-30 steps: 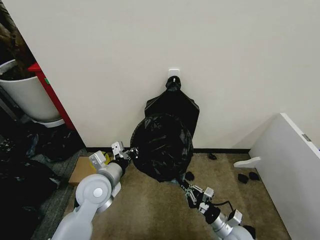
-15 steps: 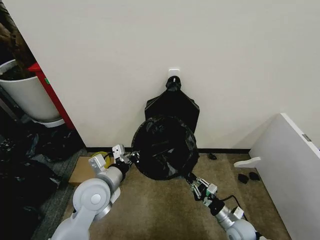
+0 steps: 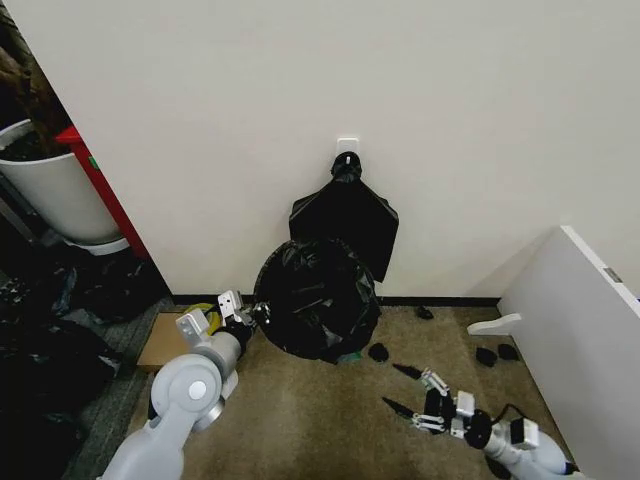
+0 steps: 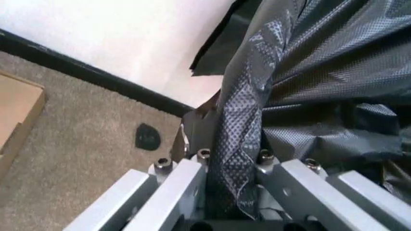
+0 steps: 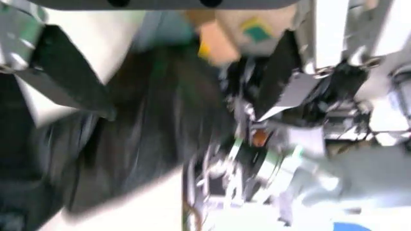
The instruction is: Place the garbage bag over the trash bin.
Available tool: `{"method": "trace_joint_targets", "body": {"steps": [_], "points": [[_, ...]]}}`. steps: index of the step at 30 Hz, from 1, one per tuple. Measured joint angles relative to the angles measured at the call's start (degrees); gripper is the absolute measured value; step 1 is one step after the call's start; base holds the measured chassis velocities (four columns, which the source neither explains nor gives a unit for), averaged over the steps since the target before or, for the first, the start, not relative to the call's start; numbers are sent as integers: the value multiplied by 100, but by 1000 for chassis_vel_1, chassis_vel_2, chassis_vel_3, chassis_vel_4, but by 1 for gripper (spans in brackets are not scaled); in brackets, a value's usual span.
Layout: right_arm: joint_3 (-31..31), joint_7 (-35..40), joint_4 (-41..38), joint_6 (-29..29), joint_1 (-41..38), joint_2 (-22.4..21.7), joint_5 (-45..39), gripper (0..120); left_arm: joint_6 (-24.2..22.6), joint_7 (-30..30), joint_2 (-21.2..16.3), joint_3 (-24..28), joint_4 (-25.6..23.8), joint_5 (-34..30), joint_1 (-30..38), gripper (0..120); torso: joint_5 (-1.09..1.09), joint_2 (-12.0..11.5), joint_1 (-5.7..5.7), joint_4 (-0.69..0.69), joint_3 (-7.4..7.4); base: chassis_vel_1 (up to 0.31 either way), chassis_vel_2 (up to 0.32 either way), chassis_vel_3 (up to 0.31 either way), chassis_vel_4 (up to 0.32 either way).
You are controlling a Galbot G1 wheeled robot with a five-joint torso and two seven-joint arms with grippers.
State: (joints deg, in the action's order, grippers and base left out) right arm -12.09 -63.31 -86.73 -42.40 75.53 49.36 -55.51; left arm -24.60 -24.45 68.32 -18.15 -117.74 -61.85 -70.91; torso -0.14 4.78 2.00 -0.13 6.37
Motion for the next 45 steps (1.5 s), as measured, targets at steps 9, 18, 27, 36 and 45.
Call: {"method": "trace_joint_targets", "body": {"steps": [9, 18, 27, 36, 45], "points": [[519, 4625, -2234, 576, 255, -220, 1849, 51, 262, 168, -53, 121, 35, 527, -45, 1, -3, 0, 0, 0, 0, 0, 0, 0, 0], [1746, 9528, -4234, 4072, -85, -261, 2784, 14, 740, 620, -356, 425, -40, 1536, -92, 1, -2, 0, 0, 1, 0, 0, 0, 0, 0], [2249, 10405, -4535, 5226, -770, -76, 2249, 0, 840, 786, -528, 989, -31, 1872, 62, 1, 0, 0, 0, 1, 0, 0, 0, 0, 0], [2728, 10866, -3733, 5938, -1579, 506, 2082, 0, 1106, 1090, -285, 1469, 295, 2428, 286, 1, 0, 0, 0, 0, 0, 0, 0, 0, 0], [2808, 11424, -3124, 6474, -1976, 799, 2116, 0, 1348, 1305, -243, 1529, 460, 2894, 262, 1, -1, 0, 0, 0, 0, 0, 0, 0, 0]]}}
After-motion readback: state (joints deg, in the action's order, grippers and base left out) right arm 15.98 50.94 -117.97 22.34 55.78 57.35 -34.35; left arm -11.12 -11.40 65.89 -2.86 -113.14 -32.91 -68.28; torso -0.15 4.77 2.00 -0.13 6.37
